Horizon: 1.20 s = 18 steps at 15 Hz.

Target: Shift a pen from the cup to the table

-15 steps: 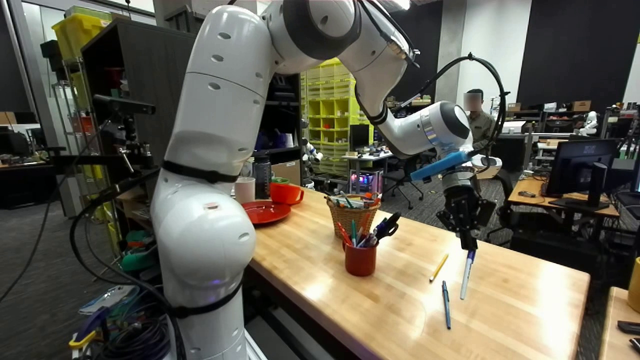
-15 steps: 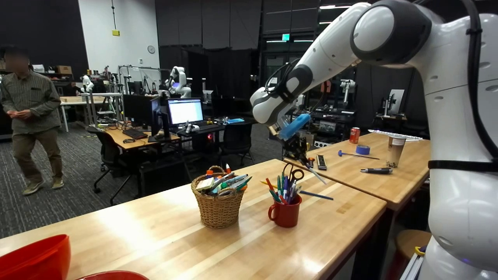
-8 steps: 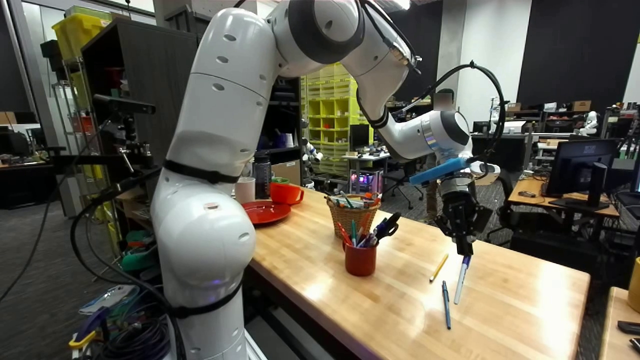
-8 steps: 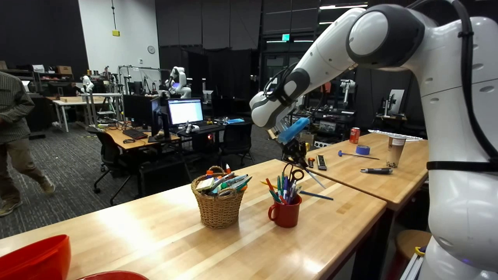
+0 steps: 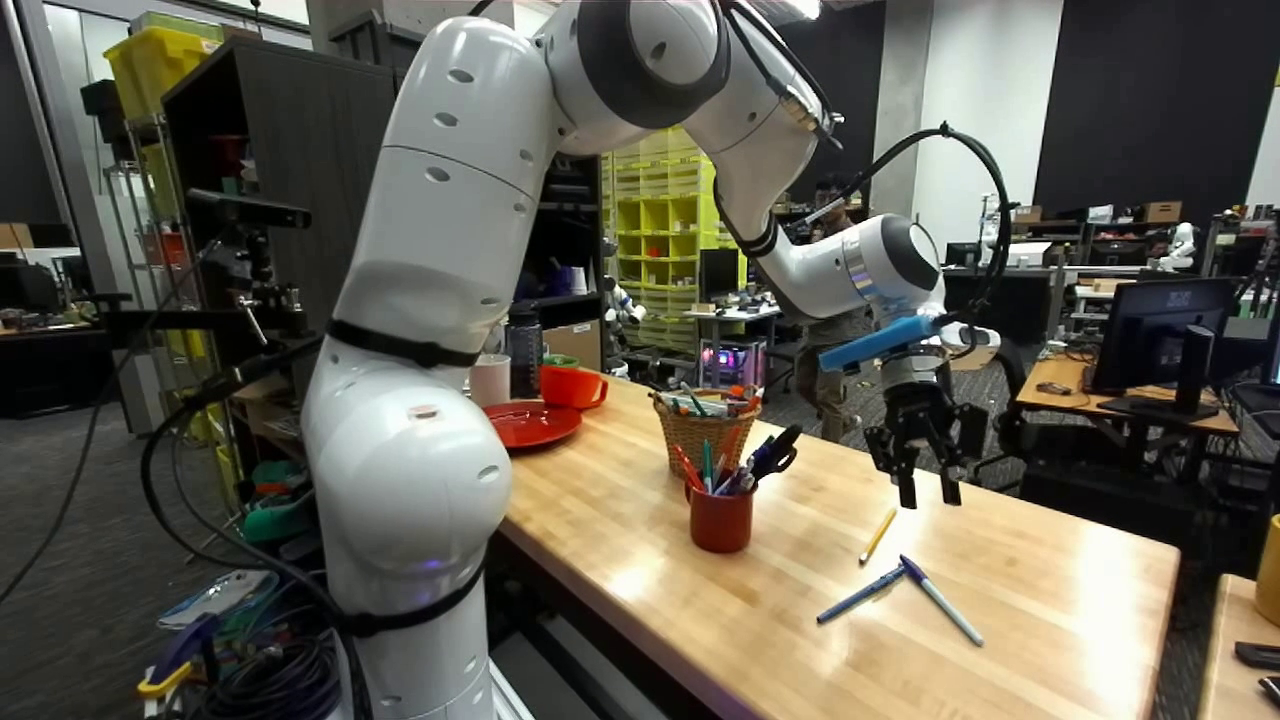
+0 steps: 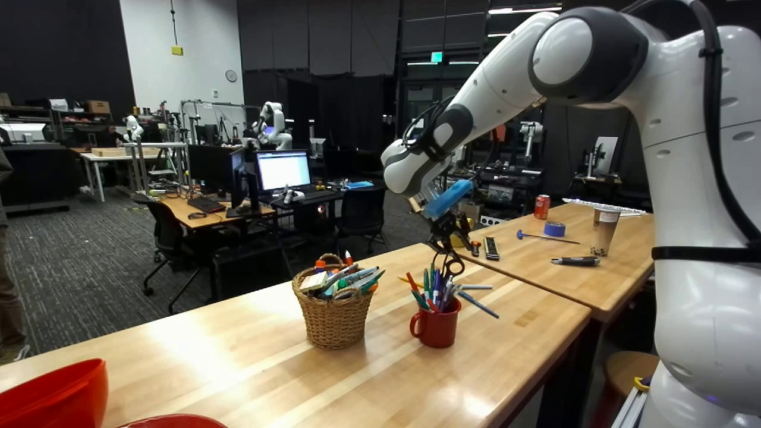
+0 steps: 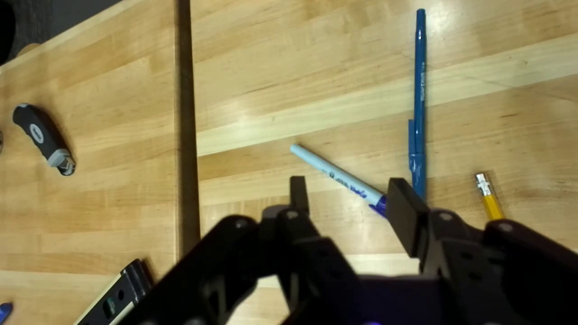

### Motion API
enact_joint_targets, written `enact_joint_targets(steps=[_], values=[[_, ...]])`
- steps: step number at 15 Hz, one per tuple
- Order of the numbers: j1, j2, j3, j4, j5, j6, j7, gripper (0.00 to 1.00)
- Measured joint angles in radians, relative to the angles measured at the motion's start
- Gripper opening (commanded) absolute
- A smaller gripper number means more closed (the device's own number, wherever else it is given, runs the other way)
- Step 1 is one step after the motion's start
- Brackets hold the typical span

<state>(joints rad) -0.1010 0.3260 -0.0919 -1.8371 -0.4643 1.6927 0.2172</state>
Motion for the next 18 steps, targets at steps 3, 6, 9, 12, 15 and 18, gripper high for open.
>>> enact_joint_targets(steps=[3,6,9,12,15,18], values=[[0.006,-0.032,0.001,0.013,0.021,0.0,-0.016,0.99],[0.016,-0.145,0.008,0.01,0.072,-0.001,-0.052,1.0],[0.024,-0.304,0.017,-0.032,0.157,-0.011,-0.089,1.0],[0.031,-0.476,0.021,-0.13,0.265,-0.041,-0.13,1.0],[0.034,-0.653,0.021,-0.248,0.354,-0.061,-0.161,1.0],[0.037,-0.754,0.022,-0.303,0.372,-0.07,-0.173,1.0]])
